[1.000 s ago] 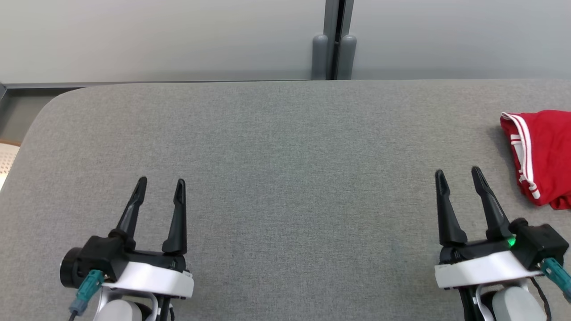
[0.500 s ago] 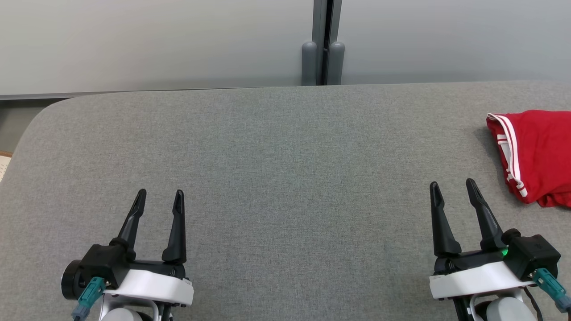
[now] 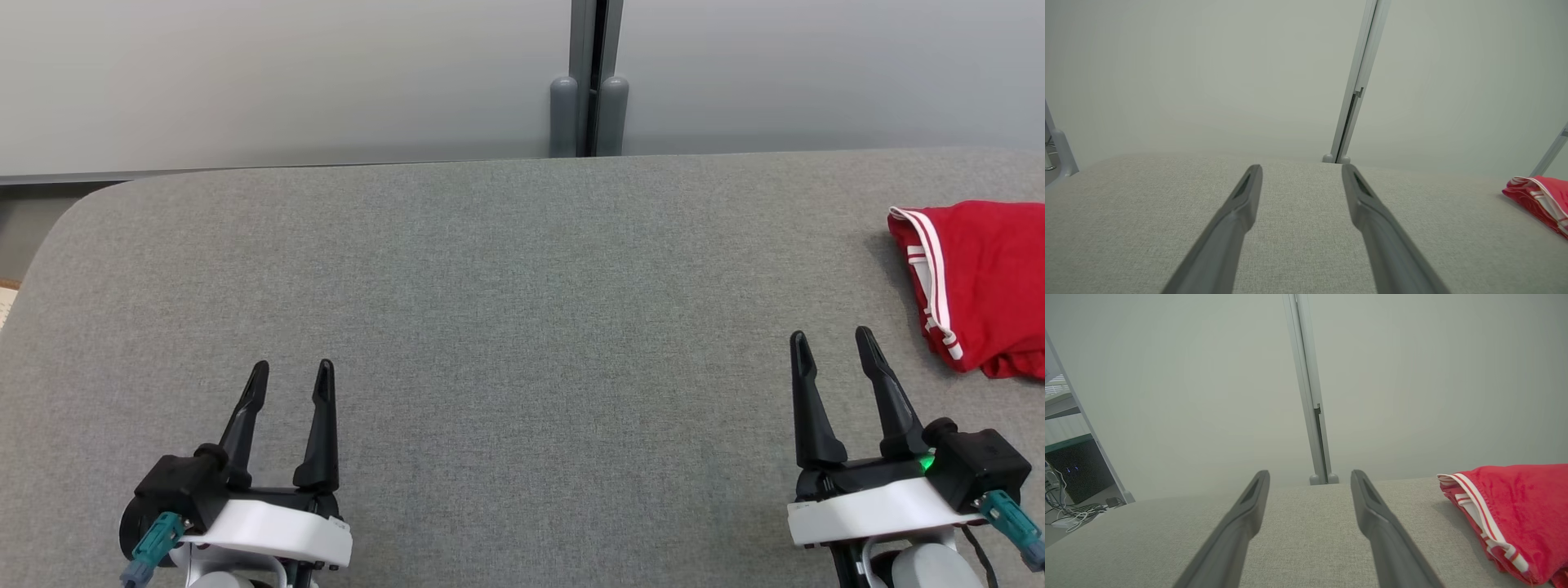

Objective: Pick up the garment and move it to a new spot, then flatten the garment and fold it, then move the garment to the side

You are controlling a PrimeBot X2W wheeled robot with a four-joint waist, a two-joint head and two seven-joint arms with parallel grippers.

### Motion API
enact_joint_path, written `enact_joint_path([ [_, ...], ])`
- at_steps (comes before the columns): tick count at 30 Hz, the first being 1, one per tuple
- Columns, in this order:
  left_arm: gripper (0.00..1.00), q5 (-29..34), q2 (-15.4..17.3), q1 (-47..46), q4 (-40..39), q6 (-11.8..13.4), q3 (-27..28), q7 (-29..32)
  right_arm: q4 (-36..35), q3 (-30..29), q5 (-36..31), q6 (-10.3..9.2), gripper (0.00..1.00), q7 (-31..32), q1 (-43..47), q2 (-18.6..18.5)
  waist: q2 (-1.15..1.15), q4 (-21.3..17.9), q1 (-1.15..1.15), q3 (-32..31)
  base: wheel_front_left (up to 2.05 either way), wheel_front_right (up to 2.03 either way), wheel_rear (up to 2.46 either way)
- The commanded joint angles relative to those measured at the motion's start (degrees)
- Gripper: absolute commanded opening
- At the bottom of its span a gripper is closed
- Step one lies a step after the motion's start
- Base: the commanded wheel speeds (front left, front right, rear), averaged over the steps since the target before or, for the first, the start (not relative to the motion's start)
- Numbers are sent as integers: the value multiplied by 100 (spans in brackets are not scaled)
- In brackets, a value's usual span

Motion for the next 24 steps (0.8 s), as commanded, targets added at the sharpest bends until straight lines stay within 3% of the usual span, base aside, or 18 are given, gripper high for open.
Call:
enact_joint_path([
  [1,100,-69,18,45,50,-28,26,-8,2,-8,9,0,100,-29,-32,-6,0,2,0,0,0,0,0],
  [18,100,-360,18,21,122,-179,67,-7,93,23,141,0,100,-29,-23,-6,0,29,0,-6,0,0,0],
  [19,0,-359,-4,6,151,-173,50,1,97,37,124,0,0,1,13,0,0,28,0,-6,0,0,0],
  [24,0,-518,-38,92,329,-175,48,45,253,42,296,0,0,42,153,2,0,23,0,-12,0,0,0],
])
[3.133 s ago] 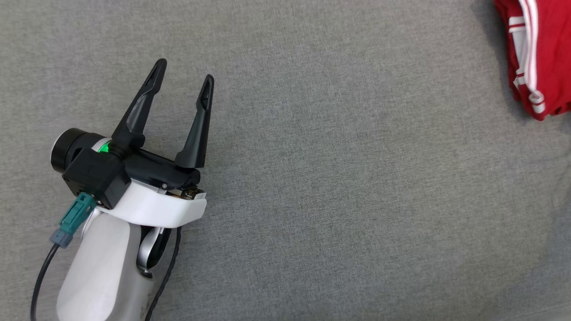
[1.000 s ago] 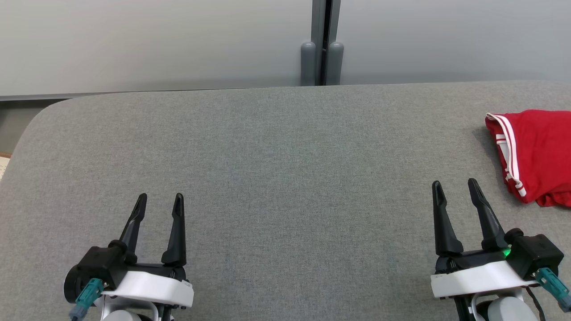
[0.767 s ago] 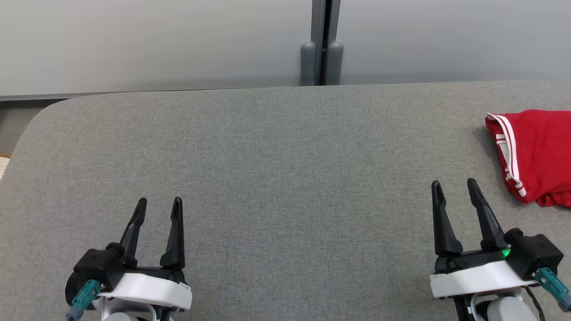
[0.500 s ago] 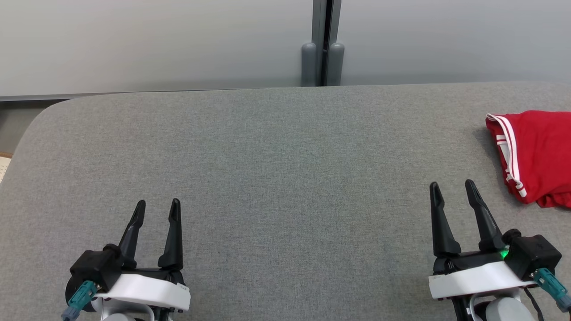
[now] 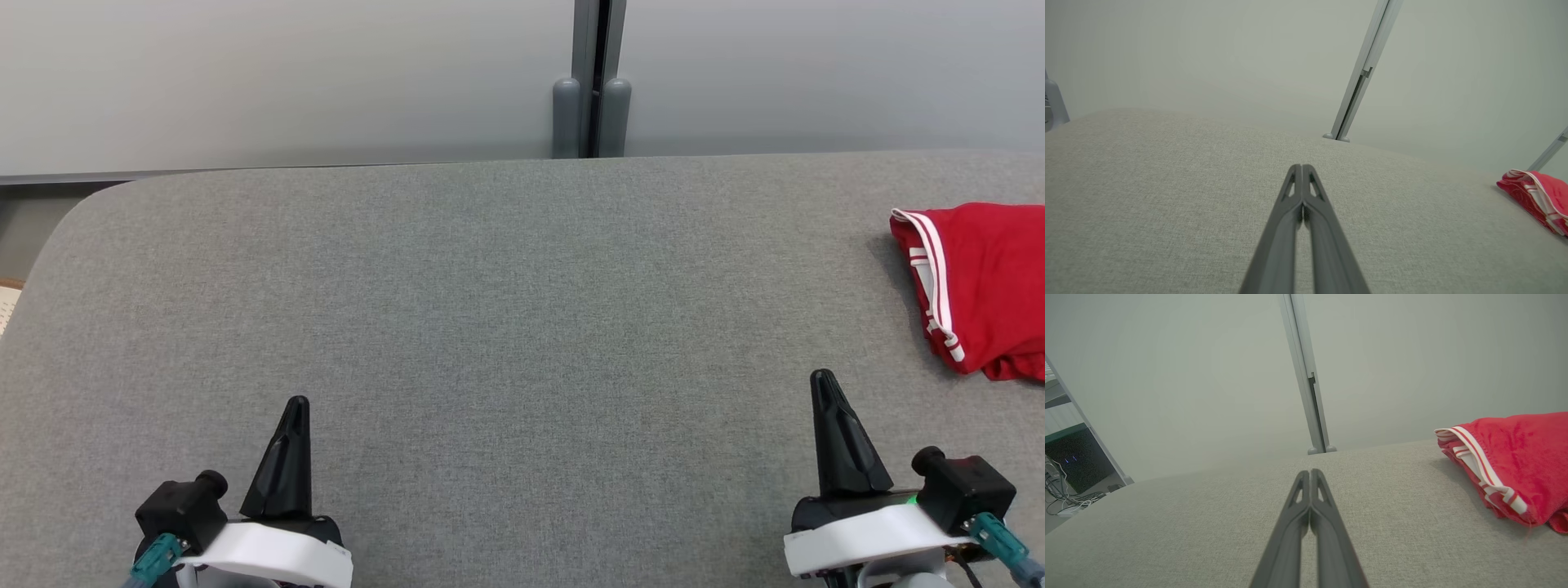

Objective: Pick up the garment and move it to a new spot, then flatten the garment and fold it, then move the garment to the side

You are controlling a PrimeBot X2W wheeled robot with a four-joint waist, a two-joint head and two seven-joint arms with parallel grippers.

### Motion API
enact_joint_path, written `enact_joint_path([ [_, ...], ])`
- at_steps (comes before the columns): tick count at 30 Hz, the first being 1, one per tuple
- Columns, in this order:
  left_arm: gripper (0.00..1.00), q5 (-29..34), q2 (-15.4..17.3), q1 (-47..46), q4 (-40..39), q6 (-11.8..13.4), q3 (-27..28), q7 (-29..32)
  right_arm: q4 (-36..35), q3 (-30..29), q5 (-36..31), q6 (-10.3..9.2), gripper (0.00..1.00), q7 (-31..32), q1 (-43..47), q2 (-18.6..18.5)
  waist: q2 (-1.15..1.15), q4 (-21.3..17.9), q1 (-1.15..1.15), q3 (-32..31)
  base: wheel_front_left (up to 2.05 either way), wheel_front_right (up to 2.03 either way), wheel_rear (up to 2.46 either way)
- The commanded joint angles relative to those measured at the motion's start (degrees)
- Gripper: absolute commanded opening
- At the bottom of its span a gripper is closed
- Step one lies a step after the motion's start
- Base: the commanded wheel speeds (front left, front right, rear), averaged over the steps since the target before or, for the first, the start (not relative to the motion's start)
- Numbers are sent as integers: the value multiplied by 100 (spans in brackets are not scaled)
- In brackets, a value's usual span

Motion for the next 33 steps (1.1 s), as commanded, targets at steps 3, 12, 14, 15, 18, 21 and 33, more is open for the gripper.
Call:
enact_joint_path([
  [3,0,-434,23,-80,-81,-6,50,101,-89,-37,495,0,0,77,-59,-34,0,-10,0,-15,0,0,0],
  [12,0,-1305,47,-133,-78,-19,146,338,-48,-117,1477,0,0,272,-105,-95,0,-37,0,-51,0,0,0],
  [14,0,-1486,51,-143,-79,-22,166,387,-42,-135,1679,0,0,314,-113,-106,0,-43,0,-59,0,0,0],
  [15,0,-1575,53,-148,-80,-24,176,413,-39,-144,1778,0,0,334,-116,-111,0,-46,0,-63,0,0,0],
  [18,0,-1832,59,-162,-81,-28,205,483,-31,-170,2064,0,0,395,-126,-124,0,-54,0,-75,0,0,0],
  [21,0,-2164,65,-179,-84,-33,243,576,-20,-208,2433,0,0,476,-136,-140,0,-66,0,-91,0,0,0],
  [33,0,-3071,81,-231,-91,-49,354,832,6,-326,3431,0,0,705,-171,-175,0,-101,0,-140,0,0,0],
])
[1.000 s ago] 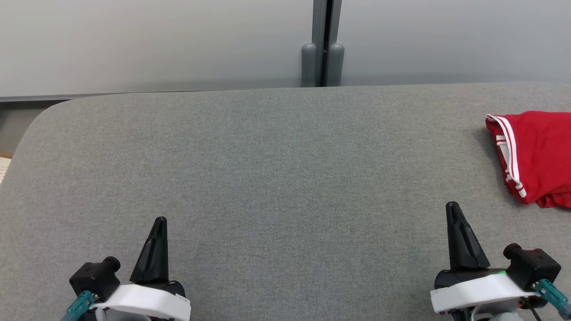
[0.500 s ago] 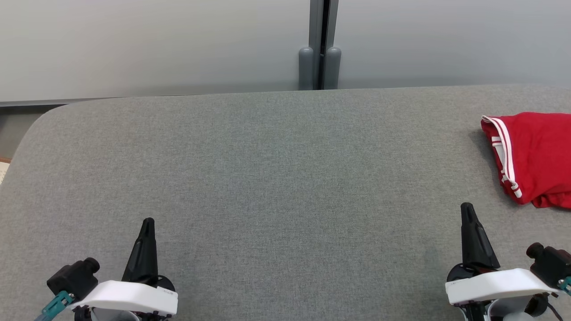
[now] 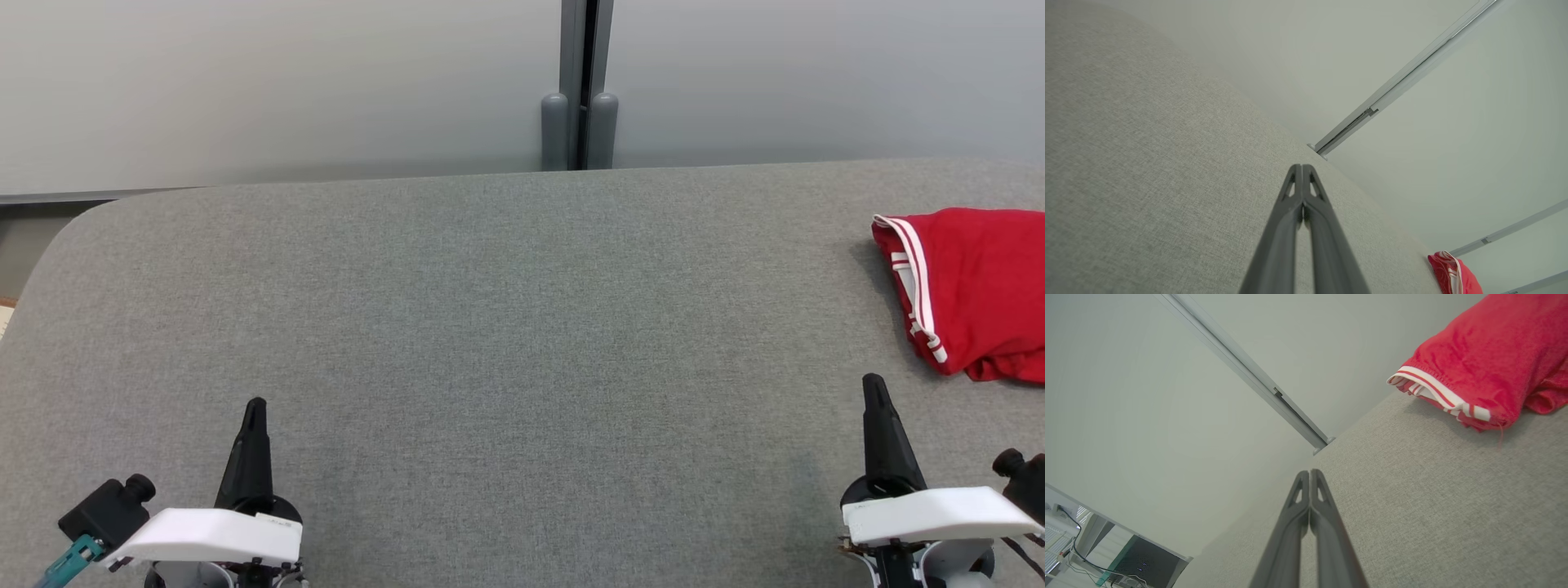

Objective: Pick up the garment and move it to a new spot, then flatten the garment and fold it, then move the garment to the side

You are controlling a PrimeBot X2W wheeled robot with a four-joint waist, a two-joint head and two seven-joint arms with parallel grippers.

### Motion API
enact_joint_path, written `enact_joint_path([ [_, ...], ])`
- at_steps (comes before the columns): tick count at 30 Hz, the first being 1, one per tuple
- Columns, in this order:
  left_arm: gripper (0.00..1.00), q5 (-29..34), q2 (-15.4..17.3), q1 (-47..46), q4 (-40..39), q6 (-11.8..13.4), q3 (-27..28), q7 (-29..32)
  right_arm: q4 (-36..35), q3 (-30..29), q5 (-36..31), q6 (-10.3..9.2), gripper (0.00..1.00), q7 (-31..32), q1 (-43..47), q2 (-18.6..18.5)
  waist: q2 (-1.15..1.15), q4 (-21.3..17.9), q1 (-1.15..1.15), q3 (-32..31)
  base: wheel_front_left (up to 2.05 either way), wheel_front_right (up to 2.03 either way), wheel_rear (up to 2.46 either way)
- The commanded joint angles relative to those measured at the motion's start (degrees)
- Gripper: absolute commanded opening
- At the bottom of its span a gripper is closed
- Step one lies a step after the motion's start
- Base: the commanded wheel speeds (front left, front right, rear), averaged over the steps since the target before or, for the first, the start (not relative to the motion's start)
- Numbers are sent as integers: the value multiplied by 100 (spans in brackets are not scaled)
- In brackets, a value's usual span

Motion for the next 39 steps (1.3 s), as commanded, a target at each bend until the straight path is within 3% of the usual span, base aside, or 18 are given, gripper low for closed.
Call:
enact_joint_path([
  [1,0,-202,44,-173,-89,-42,54,47,-45,-45,228,0,0,63,-139,-53,0,-5,0,-7,0,0,0],
  [39,0,-2353,64,-290,-95,-73,341,682,26,-399,2555,1,0,674,-205,-78,0,-113,0,-156,0,0,0],
])
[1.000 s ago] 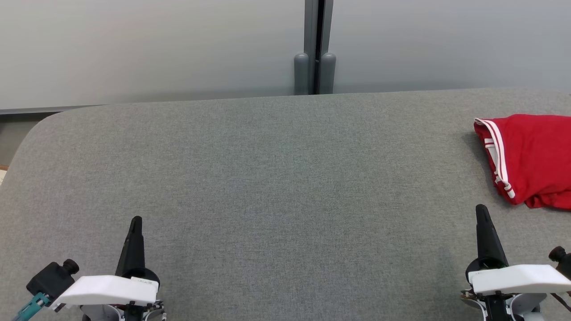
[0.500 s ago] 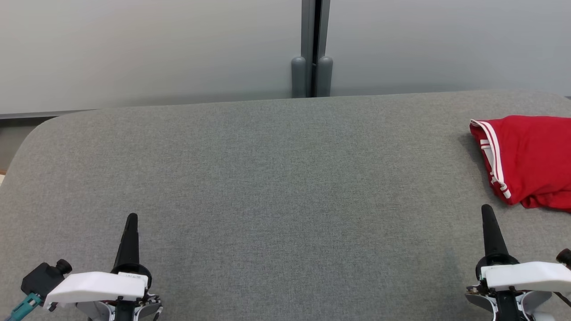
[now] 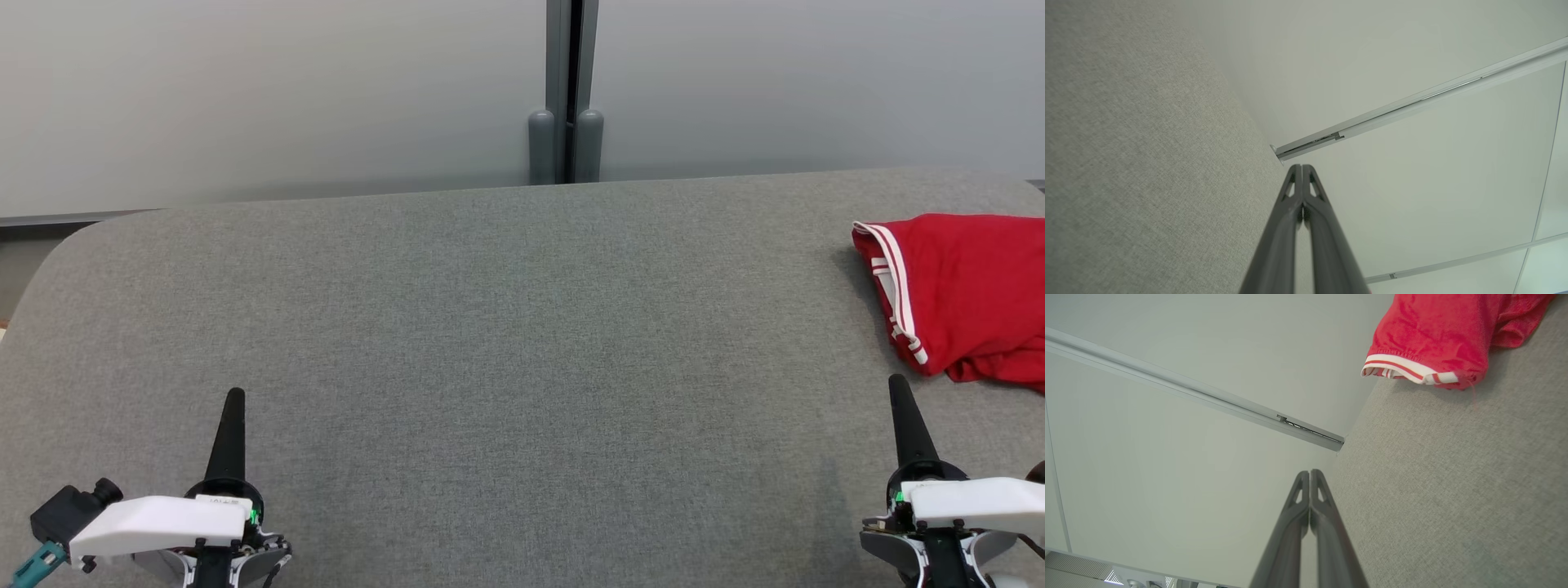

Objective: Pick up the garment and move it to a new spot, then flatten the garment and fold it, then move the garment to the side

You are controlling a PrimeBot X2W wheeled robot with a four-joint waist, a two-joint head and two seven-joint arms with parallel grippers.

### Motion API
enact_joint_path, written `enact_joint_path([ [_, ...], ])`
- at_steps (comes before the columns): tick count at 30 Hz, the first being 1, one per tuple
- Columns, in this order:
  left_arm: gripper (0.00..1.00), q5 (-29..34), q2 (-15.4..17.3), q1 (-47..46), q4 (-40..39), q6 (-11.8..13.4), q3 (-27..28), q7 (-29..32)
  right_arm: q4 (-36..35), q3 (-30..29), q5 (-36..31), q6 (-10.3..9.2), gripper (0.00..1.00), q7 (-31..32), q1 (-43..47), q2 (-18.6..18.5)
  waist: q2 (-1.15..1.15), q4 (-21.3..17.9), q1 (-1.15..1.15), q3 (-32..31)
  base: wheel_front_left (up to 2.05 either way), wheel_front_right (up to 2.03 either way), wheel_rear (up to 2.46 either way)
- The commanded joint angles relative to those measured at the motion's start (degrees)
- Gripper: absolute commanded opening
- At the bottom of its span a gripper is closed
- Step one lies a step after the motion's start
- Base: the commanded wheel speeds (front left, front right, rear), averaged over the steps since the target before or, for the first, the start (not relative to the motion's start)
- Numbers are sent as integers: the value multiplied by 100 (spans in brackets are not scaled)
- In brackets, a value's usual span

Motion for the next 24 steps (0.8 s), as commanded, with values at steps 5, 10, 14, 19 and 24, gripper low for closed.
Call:
enact_joint_path([
  [5,0,-310,43,-163,-59,-36,73,92,-28,-68,336,2,0,105,-105,-35,0,-15,0,-21,0,0,0],
  [10,0,-548,43,-156,-57,-41,104,156,-18,-115,580,2,0,173,-113,-32,0,-30,0,-41,0,0,0],
  [14,0,-716,43,-170,-58,-43,130,207,-10,-152,761,2,0,232,-117,-29,0,-41,0,-58,0,0,0],
  [19,0,-926,43,-187,-58,-48,157,276,-2,-196,987,2,0,293,-128,-24,0,-56,0,-78,0,0,0],
  [24,0,-1167,44,-198,-58,-54,193,350,9,-239,1241,2,0,375,-138,-19,0,-73,0,-102,0,0,0],
])
